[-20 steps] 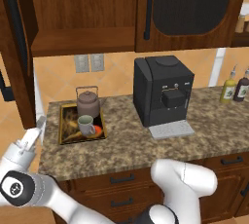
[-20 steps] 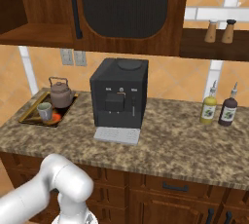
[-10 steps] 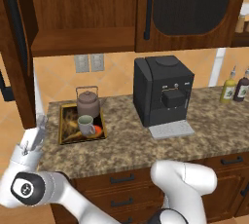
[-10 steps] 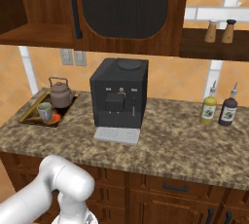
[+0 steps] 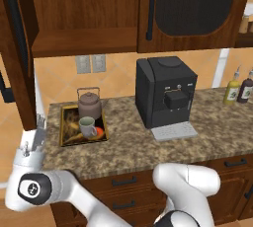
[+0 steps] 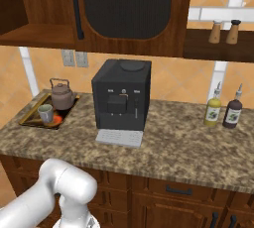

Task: Pick the kettle from the counter and place it on the tray. Then pick the mug from the cabinet and place it on the tray. Then close the cabinet doors.

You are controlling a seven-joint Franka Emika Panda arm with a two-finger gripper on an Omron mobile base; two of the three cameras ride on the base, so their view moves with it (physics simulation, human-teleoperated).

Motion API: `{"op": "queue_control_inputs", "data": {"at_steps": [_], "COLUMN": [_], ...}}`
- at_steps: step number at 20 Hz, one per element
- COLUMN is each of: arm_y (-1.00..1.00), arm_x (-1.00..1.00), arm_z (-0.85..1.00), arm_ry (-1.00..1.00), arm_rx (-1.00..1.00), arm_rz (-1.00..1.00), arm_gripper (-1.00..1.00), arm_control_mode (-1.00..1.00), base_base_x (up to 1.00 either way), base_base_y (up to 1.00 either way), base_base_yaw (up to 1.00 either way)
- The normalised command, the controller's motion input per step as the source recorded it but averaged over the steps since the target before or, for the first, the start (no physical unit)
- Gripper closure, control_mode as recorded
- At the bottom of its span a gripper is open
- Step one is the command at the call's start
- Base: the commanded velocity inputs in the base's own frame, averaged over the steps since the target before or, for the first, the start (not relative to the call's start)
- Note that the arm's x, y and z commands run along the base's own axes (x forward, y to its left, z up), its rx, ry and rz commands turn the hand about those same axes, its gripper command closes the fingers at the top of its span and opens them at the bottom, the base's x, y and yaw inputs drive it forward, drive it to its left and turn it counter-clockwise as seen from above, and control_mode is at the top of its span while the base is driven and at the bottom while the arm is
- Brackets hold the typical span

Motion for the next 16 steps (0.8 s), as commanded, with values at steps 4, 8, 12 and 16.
{"op": "queue_control_inputs", "data": {"at_steps": [4, 8, 12, 16], "arm_y": [0.21, 0.29, 0.35, 0.25], "arm_x": [0.02, 0.0, 0.0, 0.0], "arm_z": [0.05, 0.09, 0.05, 0.0], "arm_ry": [0.05, 0.04, 0.01, 0.0], "arm_rx": [-0.03, -0.04, -0.06, -0.04], "arm_rz": [0.11, 0.05, 0.0, 0.0], "arm_gripper": [-1.0, -1.0, -1.0, -1.0], "arm_control_mode": [-1.0, -1.0, -1.0, -1.0], "base_base_x": [0.0, 0.0, 0.0, 0.0], "base_base_y": [0.0, 0.0, 0.0, 0.0], "base_base_yaw": [0.0, 0.0, 0.0, 0.0]}}
